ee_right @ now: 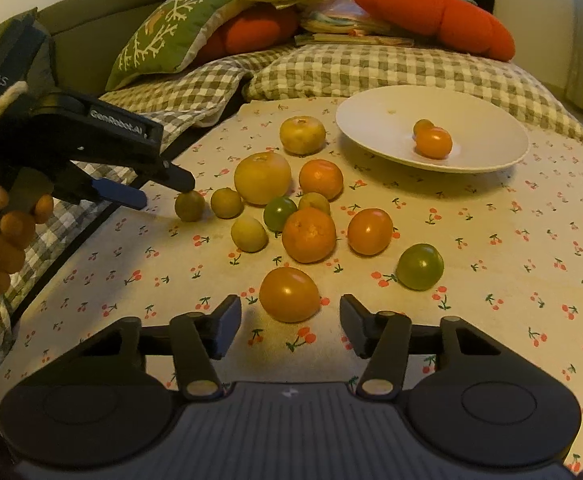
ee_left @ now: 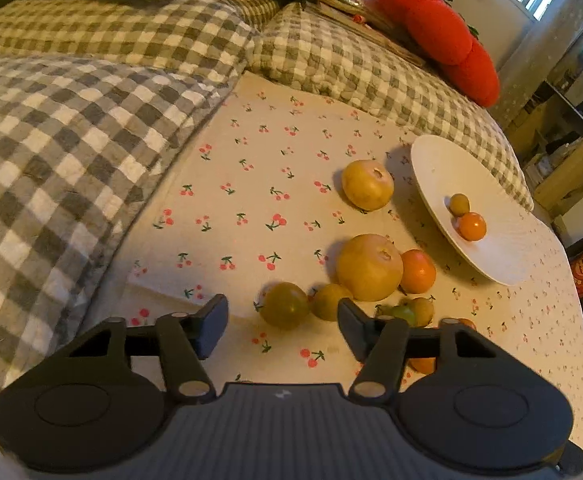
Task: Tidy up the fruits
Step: 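Grasp a dark green fruit with the left tool while the right tool grasps an orange tomato, then carry both held fruits over the white plate with both tools, then open both tools to release the fruits onto the white plate, then move both open tools back over the remaining fruits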
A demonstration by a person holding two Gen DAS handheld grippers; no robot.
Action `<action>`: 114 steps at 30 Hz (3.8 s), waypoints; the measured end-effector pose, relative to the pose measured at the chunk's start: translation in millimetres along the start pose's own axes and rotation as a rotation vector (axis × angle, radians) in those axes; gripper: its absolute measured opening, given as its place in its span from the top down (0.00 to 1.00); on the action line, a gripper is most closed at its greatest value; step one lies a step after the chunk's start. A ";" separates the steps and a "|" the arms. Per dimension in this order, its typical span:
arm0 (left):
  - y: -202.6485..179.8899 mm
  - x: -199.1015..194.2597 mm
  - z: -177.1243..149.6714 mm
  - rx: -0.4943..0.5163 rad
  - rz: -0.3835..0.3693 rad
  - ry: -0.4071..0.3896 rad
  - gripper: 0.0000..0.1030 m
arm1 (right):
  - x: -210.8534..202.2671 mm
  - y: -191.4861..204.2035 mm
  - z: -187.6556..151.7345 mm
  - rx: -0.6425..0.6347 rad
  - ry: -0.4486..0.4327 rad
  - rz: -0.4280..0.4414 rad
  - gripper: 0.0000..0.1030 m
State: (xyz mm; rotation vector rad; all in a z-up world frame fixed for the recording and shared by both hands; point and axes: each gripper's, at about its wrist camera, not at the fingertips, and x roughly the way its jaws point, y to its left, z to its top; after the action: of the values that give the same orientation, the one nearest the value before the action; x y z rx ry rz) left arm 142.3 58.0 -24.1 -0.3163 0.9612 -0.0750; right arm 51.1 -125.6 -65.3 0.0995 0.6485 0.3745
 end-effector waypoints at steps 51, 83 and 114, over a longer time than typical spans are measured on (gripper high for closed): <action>-62.1 -8.6 -6.7 0.203 0.005 -0.050 0.76 | -26.2 -53.6 -1.3 0.064 -0.086 -0.024 0.70; -168.0 73.0 34.7 0.397 -0.035 -0.058 0.76 | 19.9 -116.2 78.9 -0.014 -0.135 -0.136 0.70; -148.6 33.1 27.6 0.426 0.054 -0.104 0.46 | -10.2 -96.3 70.3 0.019 -0.136 -0.172 0.62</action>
State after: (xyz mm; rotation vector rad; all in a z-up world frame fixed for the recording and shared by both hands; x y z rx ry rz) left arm 195.1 -83.8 8.5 0.0981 0.8264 -0.2089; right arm 116.0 -217.0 -23.4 0.0855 0.5217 0.1936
